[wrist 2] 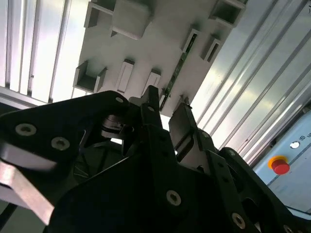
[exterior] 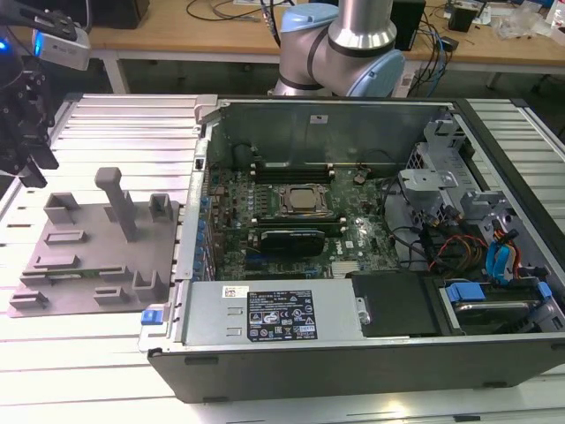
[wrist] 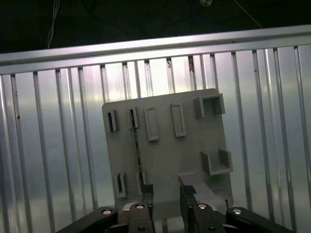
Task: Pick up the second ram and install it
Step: 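Pick up the second ram and move it above second insertion slot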
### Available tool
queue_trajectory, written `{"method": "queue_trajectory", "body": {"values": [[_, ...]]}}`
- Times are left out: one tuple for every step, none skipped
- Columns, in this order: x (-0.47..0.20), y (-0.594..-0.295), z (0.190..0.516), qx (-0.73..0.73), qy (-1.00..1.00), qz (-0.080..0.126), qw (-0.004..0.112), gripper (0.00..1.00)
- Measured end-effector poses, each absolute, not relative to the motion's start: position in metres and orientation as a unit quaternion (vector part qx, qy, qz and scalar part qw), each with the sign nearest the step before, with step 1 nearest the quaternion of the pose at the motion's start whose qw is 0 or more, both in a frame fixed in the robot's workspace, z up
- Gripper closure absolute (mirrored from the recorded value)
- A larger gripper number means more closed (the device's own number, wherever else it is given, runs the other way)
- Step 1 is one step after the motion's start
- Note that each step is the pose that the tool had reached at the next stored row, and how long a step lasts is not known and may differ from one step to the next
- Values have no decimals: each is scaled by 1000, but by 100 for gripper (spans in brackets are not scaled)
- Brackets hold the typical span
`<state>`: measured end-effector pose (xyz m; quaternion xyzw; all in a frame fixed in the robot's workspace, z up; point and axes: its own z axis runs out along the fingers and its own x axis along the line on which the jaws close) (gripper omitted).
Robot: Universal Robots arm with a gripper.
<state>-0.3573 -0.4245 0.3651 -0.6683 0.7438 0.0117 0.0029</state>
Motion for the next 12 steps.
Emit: {"method": "queue_trajectory", "body": {"values": [[-357, -425, 365, -668, 744, 12, 3, 66], [-357, -425, 365, -668, 744, 12, 3, 66], [-357, -425, 365, -668, 744, 12, 3, 66], [-358, -426, 362, -668, 744, 12, 3, 66], [-358, -426, 359, -668, 744, 12, 3, 66], [-358, -426, 356, -668, 744, 12, 3, 66], [-358, -427, 354, -668, 744, 12, 3, 66], [-358, -427, 352, -668, 744, 12, 3, 66], [-358, -427, 350, -668, 744, 12, 3, 66], [-358, -427, 349, -668, 744, 12, 3, 66], [-358, -427, 347, -668, 744, 12, 3, 66], [-358, -427, 345, -668, 744, 12, 3, 66]]}}
